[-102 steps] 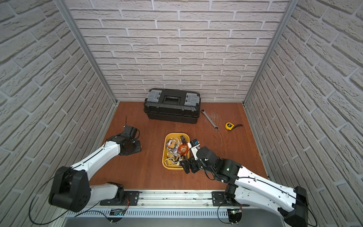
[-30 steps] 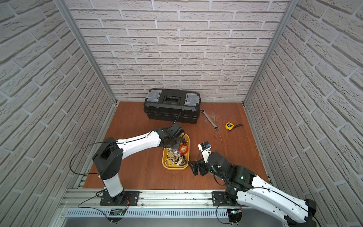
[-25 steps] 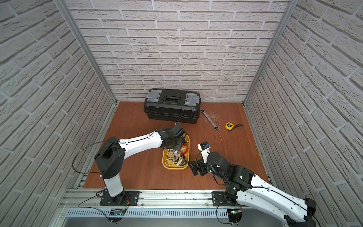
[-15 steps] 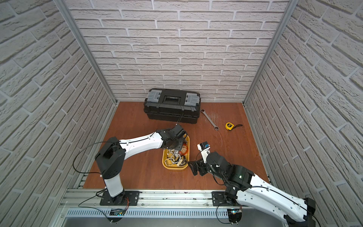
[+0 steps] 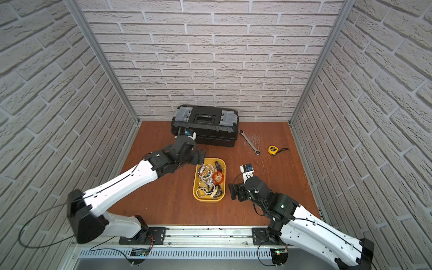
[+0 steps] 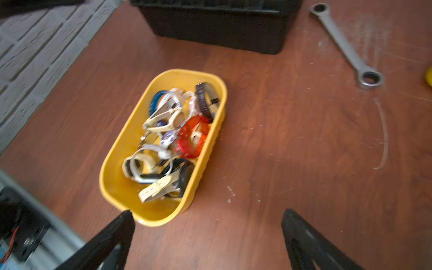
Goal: Put the watch into the storage box
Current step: Reset both arms
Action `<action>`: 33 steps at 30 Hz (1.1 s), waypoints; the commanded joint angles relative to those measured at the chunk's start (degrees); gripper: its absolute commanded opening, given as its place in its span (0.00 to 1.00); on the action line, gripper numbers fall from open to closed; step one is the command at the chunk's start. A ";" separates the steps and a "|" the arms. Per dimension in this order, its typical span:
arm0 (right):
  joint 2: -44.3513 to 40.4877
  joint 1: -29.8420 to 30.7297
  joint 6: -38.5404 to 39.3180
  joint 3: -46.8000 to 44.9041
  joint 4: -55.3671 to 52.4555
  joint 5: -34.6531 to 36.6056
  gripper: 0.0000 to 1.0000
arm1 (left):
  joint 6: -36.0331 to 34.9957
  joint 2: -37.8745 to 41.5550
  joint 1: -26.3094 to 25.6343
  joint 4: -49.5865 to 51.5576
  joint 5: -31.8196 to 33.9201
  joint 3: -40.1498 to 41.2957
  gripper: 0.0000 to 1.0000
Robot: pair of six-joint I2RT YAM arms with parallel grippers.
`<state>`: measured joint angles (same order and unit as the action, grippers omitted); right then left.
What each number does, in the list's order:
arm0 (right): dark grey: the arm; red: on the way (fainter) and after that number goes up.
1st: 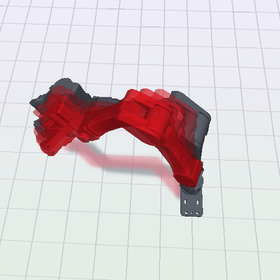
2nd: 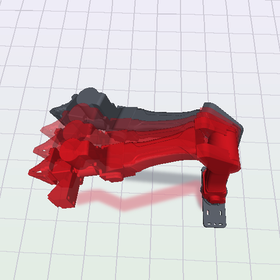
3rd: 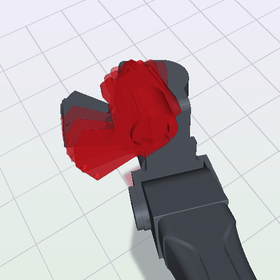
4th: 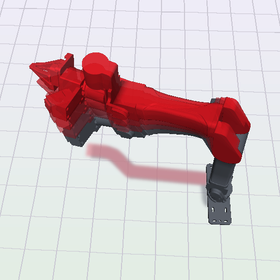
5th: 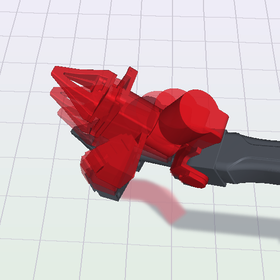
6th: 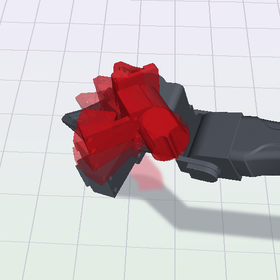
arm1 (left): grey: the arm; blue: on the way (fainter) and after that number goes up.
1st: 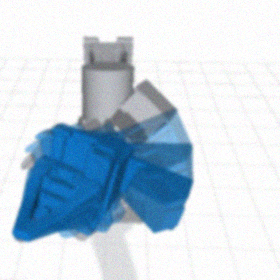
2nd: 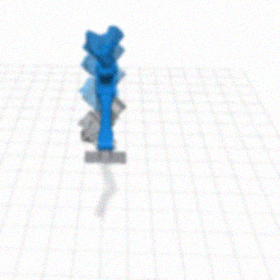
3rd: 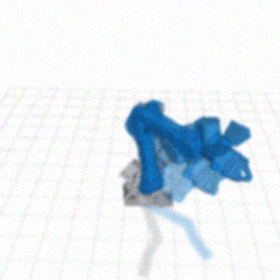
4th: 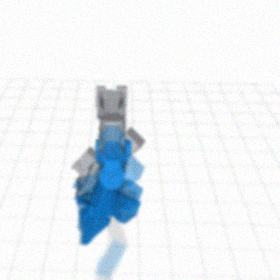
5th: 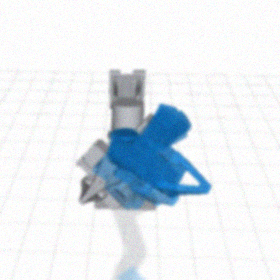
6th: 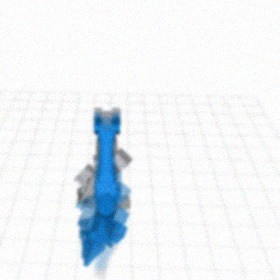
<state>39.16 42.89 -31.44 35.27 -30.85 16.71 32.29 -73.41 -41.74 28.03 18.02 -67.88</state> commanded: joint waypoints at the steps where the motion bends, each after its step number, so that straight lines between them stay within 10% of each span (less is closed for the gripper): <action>1: 2.49 -12.34 1.26 -0.49 7.67 -1.45 0.99 | -5.64 7.22 9.74 -8.38 3.17 7.74 0.98; 11: 22.48 -36.90 12.14 -4.75 32.67 8.06 0.99 | -10.91 16.69 39.51 -36.42 11.60 33.30 0.98; 18: 27.37 -38.41 28.64 -11.73 56.93 8.63 0.99 | -21.98 8.99 40.42 -58.42 12.70 43.70 0.98; 31: 50.63 -39.44 32.72 -15.40 88.94 -1.59 0.99 | -27.09 -17.63 42.65 -90.40 -3.54 49.71 0.98; 33: 47.76 -40.52 31.09 -12.88 79.26 -2.68 0.99 | -25.85 -15.78 43.83 -79.46 -6.60 46.12 0.98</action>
<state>88.90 3.64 -0.86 20.34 45.41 17.12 7.25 -89.71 0.84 -48.88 17.50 -19.44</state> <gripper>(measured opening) 0.989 0.982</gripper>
